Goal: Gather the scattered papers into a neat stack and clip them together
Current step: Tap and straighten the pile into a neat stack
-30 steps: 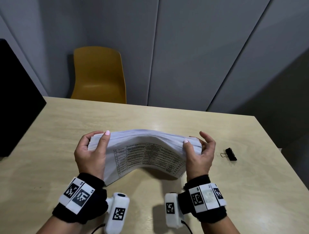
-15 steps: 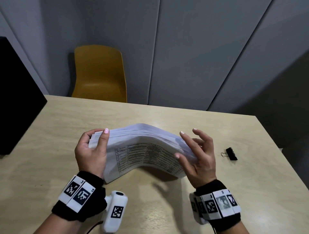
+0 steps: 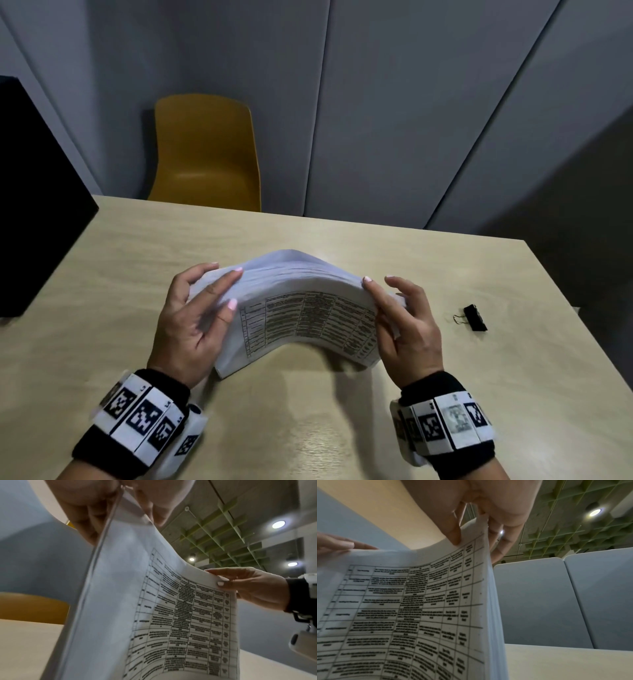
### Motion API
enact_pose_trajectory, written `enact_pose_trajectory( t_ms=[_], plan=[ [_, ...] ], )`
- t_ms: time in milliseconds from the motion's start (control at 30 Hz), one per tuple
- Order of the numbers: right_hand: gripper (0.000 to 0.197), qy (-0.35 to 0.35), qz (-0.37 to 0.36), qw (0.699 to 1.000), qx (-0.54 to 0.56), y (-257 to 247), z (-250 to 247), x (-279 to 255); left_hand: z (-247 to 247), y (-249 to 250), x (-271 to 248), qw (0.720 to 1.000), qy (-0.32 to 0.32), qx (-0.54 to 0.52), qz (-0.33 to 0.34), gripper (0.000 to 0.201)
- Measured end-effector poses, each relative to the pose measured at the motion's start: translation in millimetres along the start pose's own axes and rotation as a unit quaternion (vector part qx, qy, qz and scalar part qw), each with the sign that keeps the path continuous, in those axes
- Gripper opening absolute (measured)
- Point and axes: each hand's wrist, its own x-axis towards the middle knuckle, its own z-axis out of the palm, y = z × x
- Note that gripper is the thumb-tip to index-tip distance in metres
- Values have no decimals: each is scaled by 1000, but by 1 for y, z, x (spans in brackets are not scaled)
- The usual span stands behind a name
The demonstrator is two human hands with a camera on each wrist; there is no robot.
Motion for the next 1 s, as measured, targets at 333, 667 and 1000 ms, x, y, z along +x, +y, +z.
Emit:
enact_pose_trajectory(
  t_ms=[333, 667, 1000],
  plan=[
    [50, -16, 11, 1000, 15, -7, -3, 1, -1, -2, 2, 999, -15, 31, 17, 43],
    [56, 34, 146, 969, 198, -2, -5, 6, -9, -8, 7, 992, 30, -45, -110, 56],
    [55, -144, 341, 860, 352, 19, 4, 10, 3, -37, 9, 909, -76, -291, -290, 53]
  ],
)
